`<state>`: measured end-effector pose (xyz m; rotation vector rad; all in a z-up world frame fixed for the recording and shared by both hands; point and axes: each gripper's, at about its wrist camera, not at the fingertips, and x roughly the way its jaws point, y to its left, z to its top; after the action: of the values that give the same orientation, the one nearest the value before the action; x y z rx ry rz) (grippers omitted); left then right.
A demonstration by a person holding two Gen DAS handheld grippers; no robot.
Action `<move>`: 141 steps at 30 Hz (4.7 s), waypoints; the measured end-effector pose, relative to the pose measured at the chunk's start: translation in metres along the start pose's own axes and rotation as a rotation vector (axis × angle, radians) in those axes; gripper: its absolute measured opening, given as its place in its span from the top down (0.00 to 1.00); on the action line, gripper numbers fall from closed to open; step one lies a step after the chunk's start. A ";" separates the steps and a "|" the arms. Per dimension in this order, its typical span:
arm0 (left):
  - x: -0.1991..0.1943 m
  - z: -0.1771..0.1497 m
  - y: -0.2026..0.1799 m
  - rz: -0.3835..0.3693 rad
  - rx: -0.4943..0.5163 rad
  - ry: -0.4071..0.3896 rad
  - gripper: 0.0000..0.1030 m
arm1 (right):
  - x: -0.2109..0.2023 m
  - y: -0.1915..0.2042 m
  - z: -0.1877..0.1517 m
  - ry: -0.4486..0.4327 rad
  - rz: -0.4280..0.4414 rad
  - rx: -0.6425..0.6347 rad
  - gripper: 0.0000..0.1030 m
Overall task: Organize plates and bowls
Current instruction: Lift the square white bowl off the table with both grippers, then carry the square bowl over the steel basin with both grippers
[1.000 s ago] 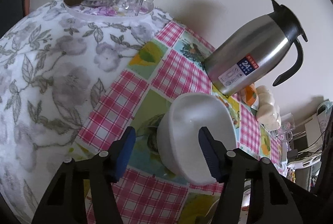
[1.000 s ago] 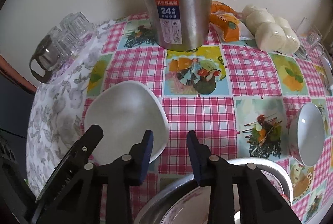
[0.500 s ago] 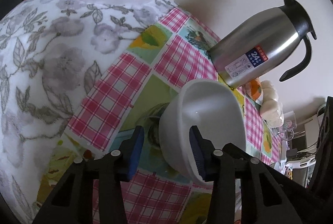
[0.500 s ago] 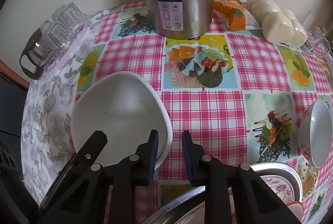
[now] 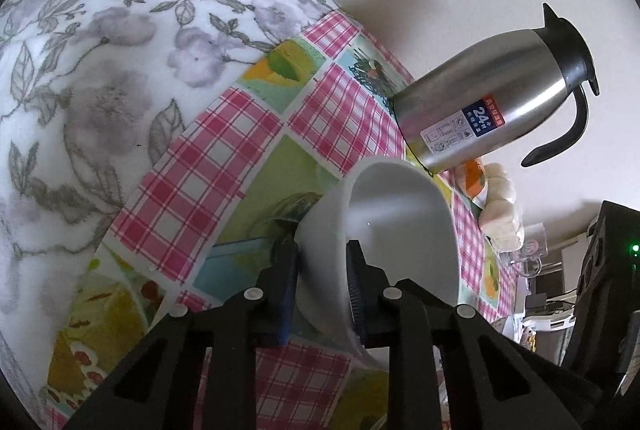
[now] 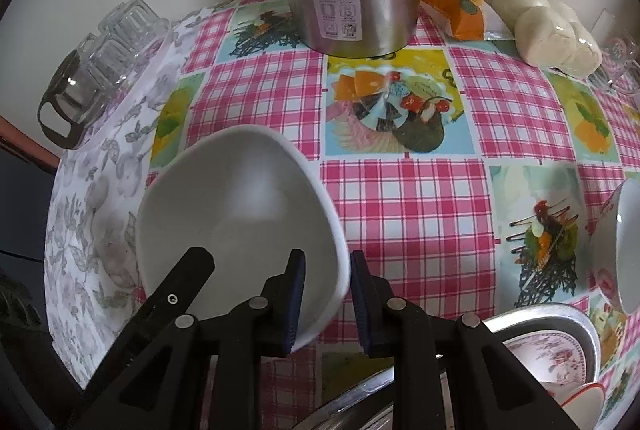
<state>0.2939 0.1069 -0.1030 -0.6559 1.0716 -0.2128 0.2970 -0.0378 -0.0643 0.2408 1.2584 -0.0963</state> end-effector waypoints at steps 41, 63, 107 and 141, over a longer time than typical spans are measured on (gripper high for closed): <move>-0.133 -0.032 -0.098 -0.011 0.256 -0.201 0.79 | -0.155 -0.036 -0.042 -0.217 0.206 0.034 0.80; -0.165 -0.105 -0.157 0.045 0.432 -0.273 0.79 | -0.209 -0.100 -0.098 -0.364 0.294 0.053 0.80; -0.113 -0.154 -0.190 0.167 0.556 -0.094 0.79 | -0.179 -0.170 -0.145 -0.339 0.291 0.126 0.79; -0.079 -0.148 -0.168 0.228 0.486 0.050 0.79 | -0.142 -0.166 -0.139 -0.210 0.266 0.117 0.77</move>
<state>0.1526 -0.0475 0.0085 -0.0911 1.0810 -0.2805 0.0900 -0.1748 0.0092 0.4852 1.0040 0.0333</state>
